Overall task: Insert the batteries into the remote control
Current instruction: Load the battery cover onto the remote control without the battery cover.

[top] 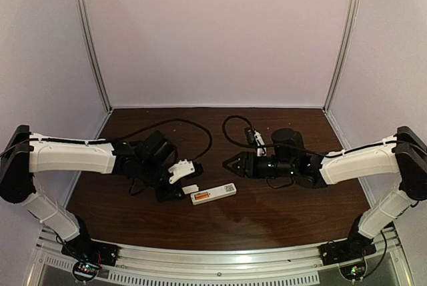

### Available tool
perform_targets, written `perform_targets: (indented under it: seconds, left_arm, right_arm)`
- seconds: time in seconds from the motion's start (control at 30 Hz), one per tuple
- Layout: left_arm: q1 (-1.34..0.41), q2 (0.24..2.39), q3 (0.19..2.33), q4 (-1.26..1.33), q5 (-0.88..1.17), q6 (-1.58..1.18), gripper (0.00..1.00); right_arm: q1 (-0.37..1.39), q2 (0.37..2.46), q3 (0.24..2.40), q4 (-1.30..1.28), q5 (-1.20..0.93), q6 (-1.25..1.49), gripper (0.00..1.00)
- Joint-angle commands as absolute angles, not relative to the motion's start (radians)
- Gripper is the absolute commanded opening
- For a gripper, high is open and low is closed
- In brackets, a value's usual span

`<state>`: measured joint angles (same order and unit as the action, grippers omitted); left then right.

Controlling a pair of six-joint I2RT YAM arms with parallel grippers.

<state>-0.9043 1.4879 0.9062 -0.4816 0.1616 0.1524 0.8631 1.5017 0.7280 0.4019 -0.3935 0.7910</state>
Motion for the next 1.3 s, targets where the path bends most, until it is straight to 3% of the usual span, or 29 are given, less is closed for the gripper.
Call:
perform_targets:
  seconds: [0.0,0.13,0.37,0.93,1.1,1.27]
  left_arm:
    - [-0.91,1.535,0.938,-0.468,0.157,0.199,0.03]
    - [-0.921,1.593,0.964,-0.473,0.153,0.215,0.03]
    - [-0.93,1.646,1.0,-0.47,0.138,0.231,0.04]
    - [-0.93,1.684,0.981,-0.395,0.141,0.253,0.11]
    - [-0.93,1.685,0.972,-0.385,0.143,0.257,0.12]
    - [-0.93,1.67,0.953,-0.373,0.15,0.257,0.12]
  right_arm:
    - [0.853,1.581,0.751,0.503,-0.508,0.847,0.54]
    - [0.847,1.645,0.754,0.585,-0.554,0.909,0.41]
    - [0.844,1.718,0.744,0.683,-0.614,0.976,0.28]
    - [0.788,1.868,0.656,1.106,-0.753,1.277,0.23]
    - [0.79,1.851,0.669,1.019,-0.75,1.224,0.3]
    - [0.762,1.73,0.651,0.854,-0.735,1.031,0.52]
